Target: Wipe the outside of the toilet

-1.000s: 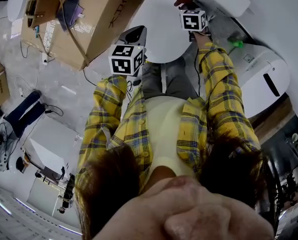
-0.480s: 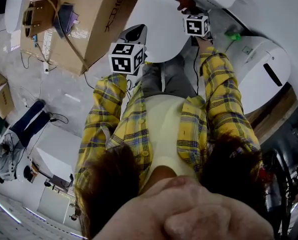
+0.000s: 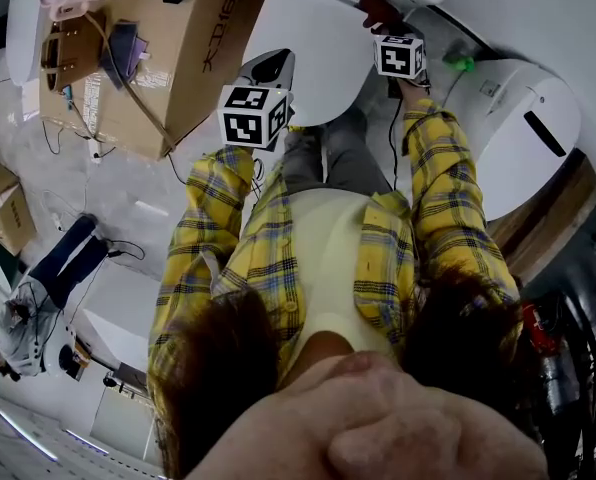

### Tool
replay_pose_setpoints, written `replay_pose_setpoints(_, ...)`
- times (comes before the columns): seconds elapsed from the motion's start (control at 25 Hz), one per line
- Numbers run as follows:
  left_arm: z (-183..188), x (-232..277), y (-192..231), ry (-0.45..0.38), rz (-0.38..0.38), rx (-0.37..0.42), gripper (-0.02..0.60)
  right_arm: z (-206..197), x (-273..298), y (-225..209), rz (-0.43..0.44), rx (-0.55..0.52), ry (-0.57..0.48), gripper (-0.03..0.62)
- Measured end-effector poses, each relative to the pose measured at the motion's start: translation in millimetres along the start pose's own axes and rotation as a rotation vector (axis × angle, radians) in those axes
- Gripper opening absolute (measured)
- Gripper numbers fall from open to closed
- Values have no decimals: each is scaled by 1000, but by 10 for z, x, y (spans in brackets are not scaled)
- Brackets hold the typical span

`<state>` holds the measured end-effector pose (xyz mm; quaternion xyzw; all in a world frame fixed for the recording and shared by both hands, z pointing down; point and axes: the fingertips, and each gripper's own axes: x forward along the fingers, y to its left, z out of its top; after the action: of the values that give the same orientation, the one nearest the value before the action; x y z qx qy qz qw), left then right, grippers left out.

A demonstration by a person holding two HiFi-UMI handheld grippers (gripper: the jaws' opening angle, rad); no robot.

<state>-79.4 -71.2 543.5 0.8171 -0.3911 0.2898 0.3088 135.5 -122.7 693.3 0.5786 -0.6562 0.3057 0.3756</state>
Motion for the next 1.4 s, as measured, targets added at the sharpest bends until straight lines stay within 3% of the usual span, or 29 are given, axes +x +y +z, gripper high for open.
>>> replay_pose_setpoints(0.72, 81, 157, -226, 20, -44, 53, 9, -247, -130, -527, -78, 88, 12, 84)
replay_pose_setpoints(1.4, 279, 189, -358, -15, -77, 87, 9, -161, -876, -437, -48, -26, -116, 84)
